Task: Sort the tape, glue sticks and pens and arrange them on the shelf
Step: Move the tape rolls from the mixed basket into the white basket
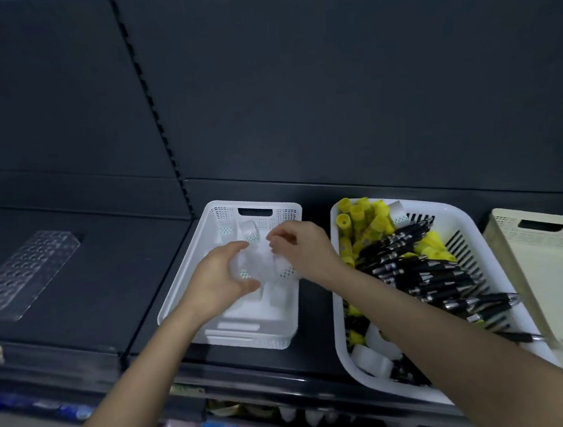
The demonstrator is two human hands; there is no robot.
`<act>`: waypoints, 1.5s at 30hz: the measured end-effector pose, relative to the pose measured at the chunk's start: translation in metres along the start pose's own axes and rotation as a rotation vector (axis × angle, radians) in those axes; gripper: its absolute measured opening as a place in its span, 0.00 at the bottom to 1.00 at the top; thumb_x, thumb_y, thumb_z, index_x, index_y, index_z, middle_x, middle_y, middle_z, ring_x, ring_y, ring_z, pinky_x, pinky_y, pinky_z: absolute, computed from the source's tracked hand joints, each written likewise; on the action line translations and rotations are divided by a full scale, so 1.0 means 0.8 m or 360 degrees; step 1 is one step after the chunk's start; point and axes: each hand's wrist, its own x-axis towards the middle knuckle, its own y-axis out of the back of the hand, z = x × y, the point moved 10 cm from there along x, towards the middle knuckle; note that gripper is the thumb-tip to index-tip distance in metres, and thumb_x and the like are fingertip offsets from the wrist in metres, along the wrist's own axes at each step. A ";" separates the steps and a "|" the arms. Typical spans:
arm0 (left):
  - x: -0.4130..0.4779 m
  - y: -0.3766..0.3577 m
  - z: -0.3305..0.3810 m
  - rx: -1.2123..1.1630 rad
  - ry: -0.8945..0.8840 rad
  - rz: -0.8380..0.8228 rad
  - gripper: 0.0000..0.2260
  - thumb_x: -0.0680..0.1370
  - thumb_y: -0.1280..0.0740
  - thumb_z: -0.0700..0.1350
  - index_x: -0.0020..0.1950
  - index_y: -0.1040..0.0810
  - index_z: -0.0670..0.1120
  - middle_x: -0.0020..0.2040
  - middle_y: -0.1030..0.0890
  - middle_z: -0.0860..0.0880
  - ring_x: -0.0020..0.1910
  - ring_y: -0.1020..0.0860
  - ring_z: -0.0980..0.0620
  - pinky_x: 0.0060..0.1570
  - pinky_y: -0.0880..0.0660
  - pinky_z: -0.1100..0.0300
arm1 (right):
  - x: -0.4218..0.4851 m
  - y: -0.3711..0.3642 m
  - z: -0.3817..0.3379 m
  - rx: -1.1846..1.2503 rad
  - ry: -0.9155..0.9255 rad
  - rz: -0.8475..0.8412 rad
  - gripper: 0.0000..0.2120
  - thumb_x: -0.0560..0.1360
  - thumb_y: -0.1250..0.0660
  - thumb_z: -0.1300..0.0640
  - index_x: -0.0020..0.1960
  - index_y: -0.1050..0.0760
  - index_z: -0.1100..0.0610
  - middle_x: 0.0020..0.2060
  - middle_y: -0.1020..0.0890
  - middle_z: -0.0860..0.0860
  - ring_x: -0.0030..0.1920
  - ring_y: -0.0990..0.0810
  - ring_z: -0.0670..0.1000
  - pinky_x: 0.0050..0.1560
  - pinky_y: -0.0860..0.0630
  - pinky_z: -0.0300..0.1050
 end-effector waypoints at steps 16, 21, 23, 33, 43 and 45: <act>-0.070 -0.131 0.190 0.0134 -0.0935 -0.0727 0.24 0.74 0.29 0.53 0.68 0.28 0.53 0.61 0.26 0.58 0.59 0.30 0.64 0.57 0.33 0.72 | -0.111 0.173 0.089 -0.0258 -0.0190 0.0072 0.06 0.76 0.33 0.60 0.50 0.20 0.54 0.42 0.17 0.47 0.43 0.18 0.44 0.47 0.21 0.43; -0.069 -0.192 0.202 0.0731 -0.1004 -0.0903 0.20 0.71 0.34 0.66 0.53 0.25 0.52 0.47 0.25 0.54 0.46 0.26 0.54 0.39 0.28 0.57 | -0.153 0.191 0.116 -0.0400 -0.0304 -0.0105 0.05 0.75 0.33 0.60 0.49 0.20 0.54 0.37 0.17 0.48 0.38 0.18 0.45 0.41 0.23 0.38; -0.065 -0.205 0.207 0.0923 -0.1032 -0.0871 0.21 0.70 0.36 0.68 0.39 0.30 0.49 0.37 0.28 0.53 0.36 0.28 0.53 0.29 0.36 0.58 | -0.164 0.185 0.123 -0.0602 -0.0317 -0.0263 0.06 0.75 0.33 0.59 0.52 0.19 0.55 0.40 0.17 0.47 0.41 0.19 0.45 0.43 0.24 0.35; -0.071 -0.233 0.208 0.0595 -0.0762 -0.1485 0.11 0.75 0.34 0.51 0.40 0.27 0.43 0.34 0.30 0.52 0.32 0.32 0.55 0.33 0.35 0.60 | -0.201 0.135 0.139 -0.1189 -0.0216 -0.1081 0.33 0.67 0.26 0.52 0.69 0.35 0.44 0.52 0.35 0.49 0.52 0.32 0.50 0.44 0.31 0.41; -0.096 -0.251 0.195 0.0837 -0.0488 -0.1820 0.15 0.71 0.32 0.53 0.57 0.27 0.53 0.48 0.23 0.54 0.44 0.23 0.53 0.39 0.25 0.57 | -0.197 0.131 0.133 -0.1200 -0.0015 -0.1171 0.25 0.68 0.27 0.54 0.63 0.29 0.46 0.53 0.34 0.49 0.46 0.33 0.46 0.40 0.32 0.36; -0.090 -0.247 0.197 0.0731 -0.0483 -0.1773 0.14 0.70 0.30 0.51 0.54 0.27 0.55 0.46 0.23 0.55 0.41 0.24 0.56 0.35 0.25 0.61 | -0.196 0.137 0.131 -0.1110 -0.0029 -0.1161 0.21 0.69 0.28 0.52 0.61 0.27 0.46 0.53 0.33 0.48 0.47 0.30 0.46 0.41 0.33 0.33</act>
